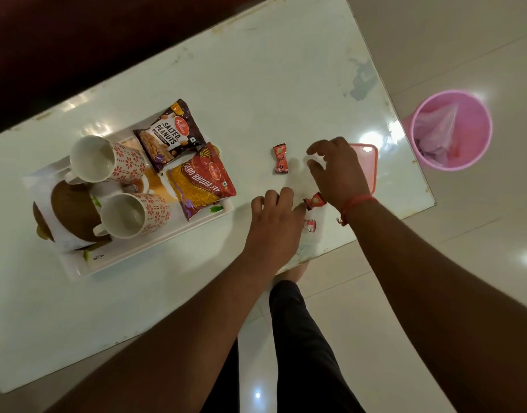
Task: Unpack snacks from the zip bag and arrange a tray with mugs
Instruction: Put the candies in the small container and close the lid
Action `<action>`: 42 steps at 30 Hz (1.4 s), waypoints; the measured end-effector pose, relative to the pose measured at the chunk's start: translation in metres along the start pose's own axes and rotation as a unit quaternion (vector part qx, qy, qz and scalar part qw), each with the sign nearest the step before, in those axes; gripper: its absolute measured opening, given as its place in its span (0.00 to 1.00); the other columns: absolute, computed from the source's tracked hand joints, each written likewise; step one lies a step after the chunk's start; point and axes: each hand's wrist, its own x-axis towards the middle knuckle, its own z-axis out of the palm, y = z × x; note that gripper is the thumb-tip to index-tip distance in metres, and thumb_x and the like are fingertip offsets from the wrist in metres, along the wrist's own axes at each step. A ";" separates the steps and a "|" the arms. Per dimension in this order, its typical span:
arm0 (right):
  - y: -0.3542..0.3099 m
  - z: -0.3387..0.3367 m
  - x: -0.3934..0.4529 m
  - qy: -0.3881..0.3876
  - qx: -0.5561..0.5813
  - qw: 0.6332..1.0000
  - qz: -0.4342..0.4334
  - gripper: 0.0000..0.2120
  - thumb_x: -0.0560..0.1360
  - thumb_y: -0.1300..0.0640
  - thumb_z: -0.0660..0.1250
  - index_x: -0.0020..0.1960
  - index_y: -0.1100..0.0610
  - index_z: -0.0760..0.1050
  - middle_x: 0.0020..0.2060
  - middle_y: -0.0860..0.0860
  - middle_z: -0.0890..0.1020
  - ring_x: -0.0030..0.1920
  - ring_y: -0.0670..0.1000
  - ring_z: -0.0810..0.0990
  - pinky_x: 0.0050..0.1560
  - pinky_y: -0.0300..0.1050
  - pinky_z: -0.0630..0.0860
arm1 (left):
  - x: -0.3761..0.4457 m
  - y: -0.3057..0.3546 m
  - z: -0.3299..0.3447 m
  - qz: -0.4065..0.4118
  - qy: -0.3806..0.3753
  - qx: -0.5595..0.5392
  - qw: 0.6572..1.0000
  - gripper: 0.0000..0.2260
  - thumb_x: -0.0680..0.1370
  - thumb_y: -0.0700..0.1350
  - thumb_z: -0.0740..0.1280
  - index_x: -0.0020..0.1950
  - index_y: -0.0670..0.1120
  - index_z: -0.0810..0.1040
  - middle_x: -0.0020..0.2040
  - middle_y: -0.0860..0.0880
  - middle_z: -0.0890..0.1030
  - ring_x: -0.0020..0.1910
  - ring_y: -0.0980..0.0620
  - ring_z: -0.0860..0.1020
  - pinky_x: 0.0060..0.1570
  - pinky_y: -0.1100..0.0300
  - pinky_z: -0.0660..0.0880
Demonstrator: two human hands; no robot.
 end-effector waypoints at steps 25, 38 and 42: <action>0.019 0.025 -0.072 0.027 -0.173 0.981 -0.083 0.11 0.75 0.57 0.72 0.57 0.56 0.81 0.55 0.57 0.77 0.52 0.56 0.76 0.48 0.50 0.79 | -0.002 -0.007 -0.005 -0.210 -0.027 -0.348 0.914 0.11 0.80 0.42 0.66 0.62 0.50 0.76 0.60 0.48 0.76 0.53 0.50 0.81 0.52 0.62 0.80; -0.037 0.014 0.031 -0.058 -0.145 0.986 -0.056 0.20 0.78 0.47 0.63 0.66 0.55 0.71 0.58 0.57 0.77 0.59 0.61 0.76 0.56 0.56 0.75 | 0.015 -0.033 -0.011 -0.245 0.059 -0.356 0.900 0.08 0.80 0.42 0.64 0.58 0.49 0.77 0.59 0.48 0.75 0.48 0.54 0.77 0.42 0.68 0.73; -0.051 0.035 0.050 -0.125 -0.249 0.958 -0.065 0.21 0.77 0.51 0.65 0.66 0.57 0.66 0.53 0.57 0.79 0.52 0.60 0.79 0.44 0.51 0.72 | 0.032 -0.045 -0.014 -0.263 0.020 -0.339 0.903 0.10 0.80 0.39 0.62 0.59 0.45 0.77 0.57 0.45 0.77 0.47 0.52 0.76 0.41 0.67 0.68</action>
